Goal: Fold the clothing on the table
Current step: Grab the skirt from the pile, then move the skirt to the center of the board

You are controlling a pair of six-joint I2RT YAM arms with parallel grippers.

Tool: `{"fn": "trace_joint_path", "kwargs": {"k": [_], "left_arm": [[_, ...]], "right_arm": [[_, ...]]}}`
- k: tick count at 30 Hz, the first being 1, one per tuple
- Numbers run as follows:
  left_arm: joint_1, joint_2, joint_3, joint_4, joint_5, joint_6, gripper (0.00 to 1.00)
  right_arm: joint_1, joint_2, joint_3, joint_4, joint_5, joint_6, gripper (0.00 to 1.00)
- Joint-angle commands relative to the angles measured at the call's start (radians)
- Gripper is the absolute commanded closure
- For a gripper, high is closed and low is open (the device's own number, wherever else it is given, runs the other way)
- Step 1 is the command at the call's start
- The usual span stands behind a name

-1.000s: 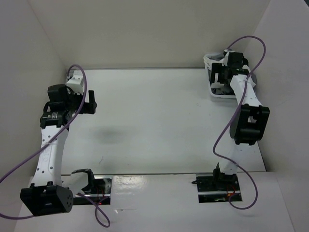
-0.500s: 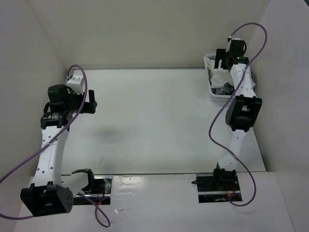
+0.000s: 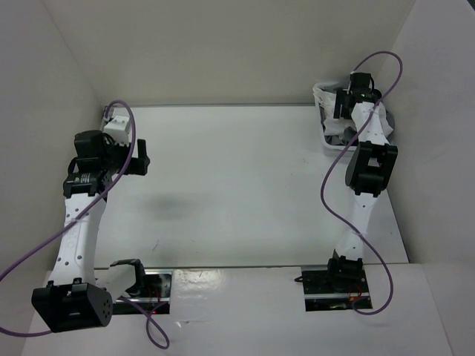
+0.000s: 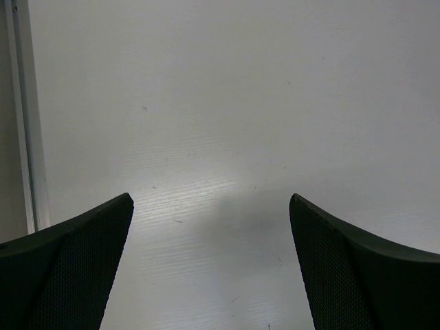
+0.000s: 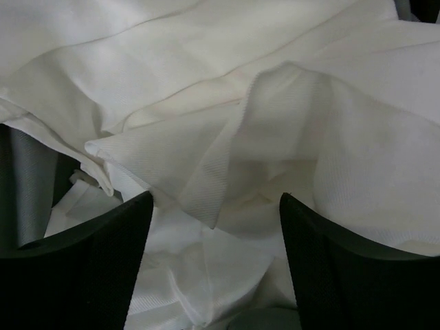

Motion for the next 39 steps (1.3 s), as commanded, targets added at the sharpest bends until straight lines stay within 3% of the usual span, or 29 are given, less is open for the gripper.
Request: {"fn": "trace_joint_path", "kwargs": {"k": [1,8,11,12,16,26,34,39], "left_arm": [[0.006,0.0,-0.005,0.031,0.03,0.011,0.0],[0.006,-0.01,-0.014,0.031,0.03,0.011,0.0],[0.006,-0.01,-0.014,0.031,0.03,0.011,0.0],[0.006,-0.01,-0.014,0.031,0.03,0.011,0.0],[0.006,-0.01,-0.014,0.031,0.03,0.011,0.0],[0.006,-0.019,-0.014,0.04,0.049,0.02,0.0],[0.006,-0.028,-0.014,0.04,0.058,0.02,0.0],[0.006,-0.037,-0.023,0.04,0.058,0.02,0.0]], "right_arm": [[-0.007,0.001,0.054,0.031,0.034,-0.002,0.24],[-0.007,0.001,0.054,0.05,0.005,-0.013,0.56],[-0.007,0.001,0.054,0.05,0.005,-0.023,0.74],[-0.007,0.001,0.054,0.05,0.005,-0.023,0.86],[-0.007,-0.011,0.054,0.059,0.005,-0.023,1.0],[0.015,-0.37,-0.039,0.087,-0.154,-0.014,1.0],[0.142,-0.612,-0.07,0.027,-0.246,-0.063,1.0],[0.334,-0.718,-0.045,-0.064,-0.306,-0.132,1.0]]}}
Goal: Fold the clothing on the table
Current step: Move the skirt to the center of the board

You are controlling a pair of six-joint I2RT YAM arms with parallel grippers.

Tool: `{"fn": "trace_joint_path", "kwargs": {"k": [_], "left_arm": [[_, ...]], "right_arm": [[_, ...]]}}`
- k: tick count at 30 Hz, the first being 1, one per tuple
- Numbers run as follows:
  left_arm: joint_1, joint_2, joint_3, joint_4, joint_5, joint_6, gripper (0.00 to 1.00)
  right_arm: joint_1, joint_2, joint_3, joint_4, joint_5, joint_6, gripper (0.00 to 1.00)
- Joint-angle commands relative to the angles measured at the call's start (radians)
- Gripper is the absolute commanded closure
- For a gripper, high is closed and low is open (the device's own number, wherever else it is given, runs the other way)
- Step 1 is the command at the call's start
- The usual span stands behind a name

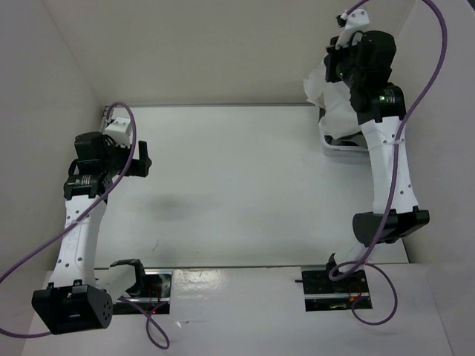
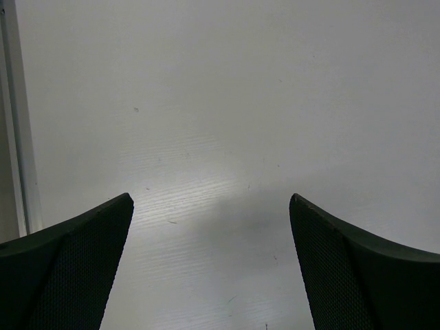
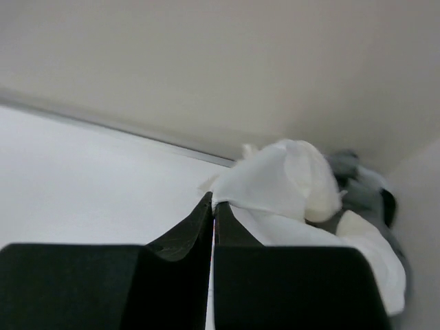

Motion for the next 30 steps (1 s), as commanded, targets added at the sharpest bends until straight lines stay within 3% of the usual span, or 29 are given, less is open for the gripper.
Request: {"fn": "trace_joint_path", "kwargs": {"k": [1,4,12,15,20,21,22,23,24,26,28,30], "left_arm": [[0.006,-0.028,-0.007,0.033,0.028,0.016,0.0],[0.006,-0.028,-0.007,0.033,0.019,0.016,0.0],[0.006,-0.028,-0.007,0.033,0.028,0.016,0.0],[0.006,-0.028,-0.007,0.033,0.028,0.016,0.0],[0.006,-0.017,-0.017,0.042,0.039,0.025,0.0],[0.006,-0.017,-0.017,0.042,0.039,0.025,0.0],[0.006,-0.008,-0.017,0.042,0.039,0.025,0.0],[0.006,-0.008,-0.017,0.042,0.039,0.025,0.0],[0.006,-0.008,-0.017,0.042,0.039,0.025,0.0],[0.006,-0.008,-0.017,0.042,0.039,0.025,0.0],[0.006,-0.008,-0.017,0.042,0.05,0.025,0.0],[0.006,-0.008,-0.017,0.042,0.06,0.036,0.0]], "right_arm": [[0.137,-0.058,0.017,-0.068,-0.093,-0.056,1.0],[0.209,-0.144,0.008,-0.059,-0.214,-0.055,1.0],[0.209,-0.24,0.095,-0.124,-0.63,-0.01,1.0],[0.249,-0.298,-0.072,-0.125,-0.742,-0.028,1.0],[0.411,-0.348,-0.435,-0.154,-0.683,-0.142,1.0],[0.434,-0.348,-0.471,-0.172,-0.666,-0.17,0.96],[0.465,-0.339,-0.503,-0.203,-0.643,-0.246,0.81],[0.537,-0.33,-0.575,-0.276,-0.617,-0.289,0.56],[0.581,-0.306,-0.616,-0.307,-0.535,-0.329,0.14],[0.718,-0.28,-0.742,-0.341,-0.412,-0.384,0.01],[0.781,-0.244,-0.81,-0.341,-0.304,-0.394,0.01],[0.827,-0.232,-0.859,-0.419,-0.348,-0.487,0.01]]}}
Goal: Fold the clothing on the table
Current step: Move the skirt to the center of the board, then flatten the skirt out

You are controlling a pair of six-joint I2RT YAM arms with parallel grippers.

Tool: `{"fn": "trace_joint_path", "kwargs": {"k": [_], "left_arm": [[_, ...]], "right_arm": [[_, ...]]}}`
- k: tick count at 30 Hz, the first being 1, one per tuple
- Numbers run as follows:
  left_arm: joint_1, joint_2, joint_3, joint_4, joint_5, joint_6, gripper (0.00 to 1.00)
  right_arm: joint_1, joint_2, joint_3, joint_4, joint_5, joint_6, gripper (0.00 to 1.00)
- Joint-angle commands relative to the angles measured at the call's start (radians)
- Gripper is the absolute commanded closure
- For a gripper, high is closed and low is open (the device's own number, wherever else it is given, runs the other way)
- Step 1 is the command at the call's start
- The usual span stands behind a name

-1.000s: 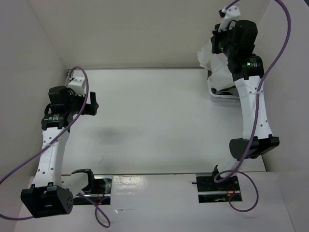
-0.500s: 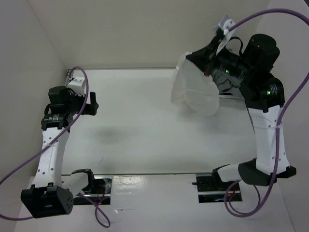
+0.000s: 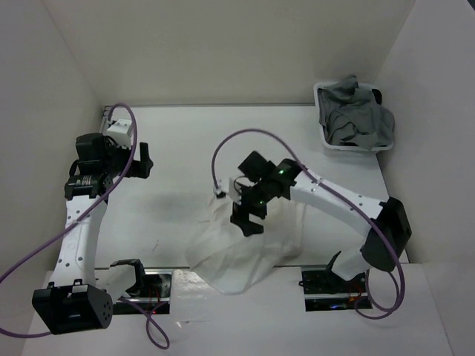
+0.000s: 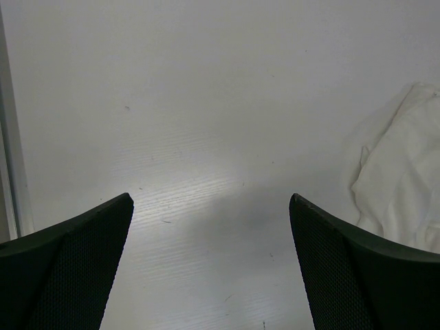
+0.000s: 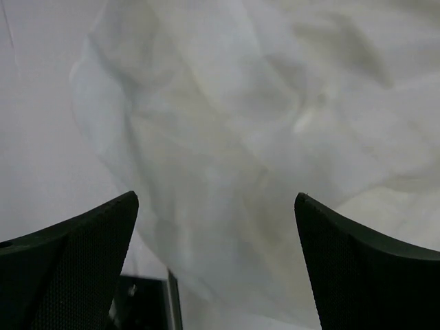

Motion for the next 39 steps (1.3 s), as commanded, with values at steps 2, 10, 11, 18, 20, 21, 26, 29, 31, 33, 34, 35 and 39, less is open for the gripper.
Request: {"fn": "trace_joint_path", "kwargs": {"k": [2,10,11,18,20,21,26,29,31,33,34,35,39], "left_arm": [[0.006,-0.004,0.001,0.041,0.049,0.032,0.0],[0.006,0.007,0.001,0.032,0.058,0.032,0.0],[0.006,0.007,0.001,0.032,0.069,0.042,0.0],[0.006,0.007,0.001,0.013,0.101,0.051,0.0],[0.006,0.016,0.001,0.013,0.101,0.051,0.0],[0.006,0.016,0.01,0.013,0.101,0.051,0.0],[0.006,0.027,0.01,-0.007,0.158,0.081,0.02],[-0.016,0.041,0.01,-0.016,0.271,0.106,0.05],[-0.098,0.093,0.01,-0.016,0.272,0.134,0.05],[-0.283,0.163,0.04,-0.016,0.163,0.161,0.07],[-0.35,0.255,0.057,-0.016,0.117,0.161,0.1],[-0.405,0.304,0.076,-0.026,0.062,0.161,0.15],[-0.533,0.51,0.192,-0.013,0.112,0.195,0.25]], "right_arm": [[0.061,-0.053,-0.03,-0.161,0.054,-0.174,0.01],[-0.084,-0.184,-0.147,0.205,0.343,-0.018,0.01],[-0.117,-0.167,-0.147,0.216,0.331,-0.018,0.01],[-0.275,0.082,-0.15,0.317,0.334,0.027,0.01],[-0.29,0.143,-0.115,0.328,0.318,0.027,0.03],[-0.29,0.158,-0.087,0.328,0.318,0.036,0.03],[-0.29,0.205,-0.001,0.328,0.274,0.045,0.05],[-0.281,0.215,0.031,0.314,0.274,0.056,0.05],[-0.292,0.16,0.03,0.305,0.297,0.065,0.05],[-0.319,0.102,-0.007,0.305,0.297,0.065,0.05],[-0.329,0.037,-0.019,0.305,0.297,0.065,0.05],[-0.342,0.004,-0.032,0.296,0.297,0.065,0.05],[-0.422,-0.156,-0.091,0.262,0.288,0.102,0.05]]}}
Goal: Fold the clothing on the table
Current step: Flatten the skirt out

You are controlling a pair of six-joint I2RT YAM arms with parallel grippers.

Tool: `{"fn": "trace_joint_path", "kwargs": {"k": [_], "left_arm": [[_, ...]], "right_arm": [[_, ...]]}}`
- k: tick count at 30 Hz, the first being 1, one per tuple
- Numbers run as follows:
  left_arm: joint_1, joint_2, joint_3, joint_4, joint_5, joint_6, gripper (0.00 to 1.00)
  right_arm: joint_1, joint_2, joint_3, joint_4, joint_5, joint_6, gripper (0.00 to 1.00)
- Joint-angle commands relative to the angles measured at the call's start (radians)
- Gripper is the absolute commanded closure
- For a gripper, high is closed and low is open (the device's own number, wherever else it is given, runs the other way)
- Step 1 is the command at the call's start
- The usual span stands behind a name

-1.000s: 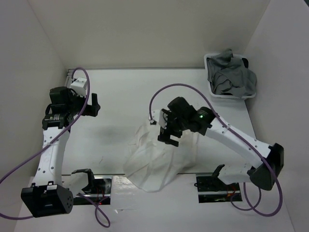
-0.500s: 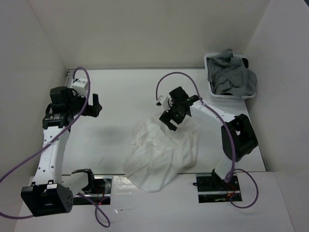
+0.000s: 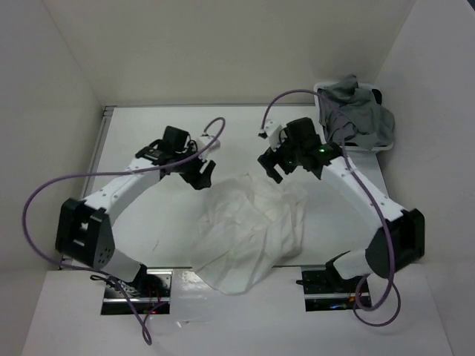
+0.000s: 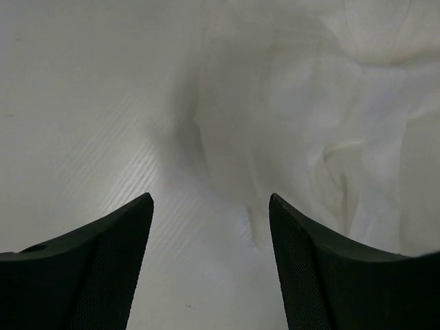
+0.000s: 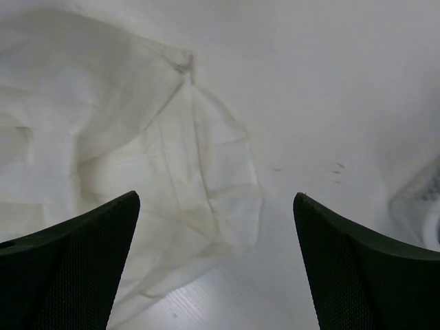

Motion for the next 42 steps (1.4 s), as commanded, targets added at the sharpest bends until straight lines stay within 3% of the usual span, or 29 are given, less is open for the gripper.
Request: {"fn": "trace_joint_path", "kwargs": {"k": [1,8,15,19,33,42], "left_arm": [[-0.06,0.102,0.097,0.0,0.008,0.082,0.25],[-0.09,0.251,0.247,0.072,0.108,0.162,0.32],[-0.133,0.457,0.391,0.008,0.188,0.258,0.41],[-0.174,0.517,0.432,-0.003,0.174,0.289,0.46],[-0.206,0.629,0.514,0.017,0.153,0.298,0.46],[-0.225,0.699,0.536,0.069,0.074,0.22,0.5]], "right_arm": [[-0.088,-0.157,-0.03,-0.009,-0.008,0.037,0.04],[-0.306,-0.432,-0.171,0.014,-0.049,0.093,0.03],[-0.401,-0.487,-0.232,0.049,-0.117,0.118,0.01],[-0.401,-0.487,-0.232,0.037,-0.161,0.109,0.01],[-0.401,-0.52,-0.241,0.037,-0.18,0.109,0.01],[-0.401,-0.547,-0.251,0.028,-0.189,0.109,0.01]]}}
